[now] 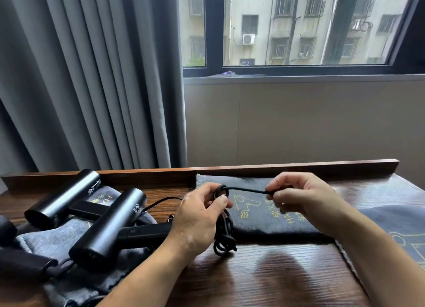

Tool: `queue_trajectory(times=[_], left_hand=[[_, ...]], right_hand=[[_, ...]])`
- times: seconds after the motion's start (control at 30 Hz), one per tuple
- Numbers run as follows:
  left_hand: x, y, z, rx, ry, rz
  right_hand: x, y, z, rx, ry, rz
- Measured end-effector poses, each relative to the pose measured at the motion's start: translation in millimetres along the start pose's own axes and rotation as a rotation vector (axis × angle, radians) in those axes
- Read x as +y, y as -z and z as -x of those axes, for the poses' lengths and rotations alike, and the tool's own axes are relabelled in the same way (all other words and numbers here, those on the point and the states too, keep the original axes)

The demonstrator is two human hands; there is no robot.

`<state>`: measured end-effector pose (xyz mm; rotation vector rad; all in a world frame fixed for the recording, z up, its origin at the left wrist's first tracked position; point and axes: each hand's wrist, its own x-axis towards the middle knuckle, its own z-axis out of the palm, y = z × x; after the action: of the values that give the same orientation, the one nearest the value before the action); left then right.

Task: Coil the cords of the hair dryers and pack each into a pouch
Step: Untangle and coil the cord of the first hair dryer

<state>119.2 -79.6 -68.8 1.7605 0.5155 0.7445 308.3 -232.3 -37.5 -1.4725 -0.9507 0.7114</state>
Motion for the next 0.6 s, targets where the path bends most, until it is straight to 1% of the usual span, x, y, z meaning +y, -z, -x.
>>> queue_trajectory(times=[0.07, 0.13, 0.2, 0.27, 0.37, 0.5, 0.6], left_hand=[[1.1, -1.9, 0.5, 0.021, -0.001, 0.003], [2.1, -4.8, 0.2, 0.019, -0.024, -0.036], [1.9, -7.2, -0.8, 0.000, -0.066, -0.073], [1.3, -7.3, -2.3, -0.006, -0.086, -0.120], [0.8, -5.3, -4.4, 0.014, -0.118, -0.209], [5.1, -6.2, -5.8, 0.054, -0.155, -0.253], [3.6, -6.8, -11.2, 0.079, -0.144, -0.250]], right_hand=[[1.7, 3.6, 3.5, -0.047, -0.044, 0.120], [2.1, 1.4, 4.4, -0.055, -0.013, 0.182], [-0.9, -5.5, 2.6, -0.012, 0.111, 0.271], [-4.9, -11.1, -2.7, 0.059, 0.244, 0.409], [-10.7, -14.9, -10.0, 0.112, 0.336, 0.556], [-10.1, -22.8, -16.1, 0.113, 0.355, 0.616], [-1.3, -31.1, -15.9, 0.107, 0.316, 0.645]])
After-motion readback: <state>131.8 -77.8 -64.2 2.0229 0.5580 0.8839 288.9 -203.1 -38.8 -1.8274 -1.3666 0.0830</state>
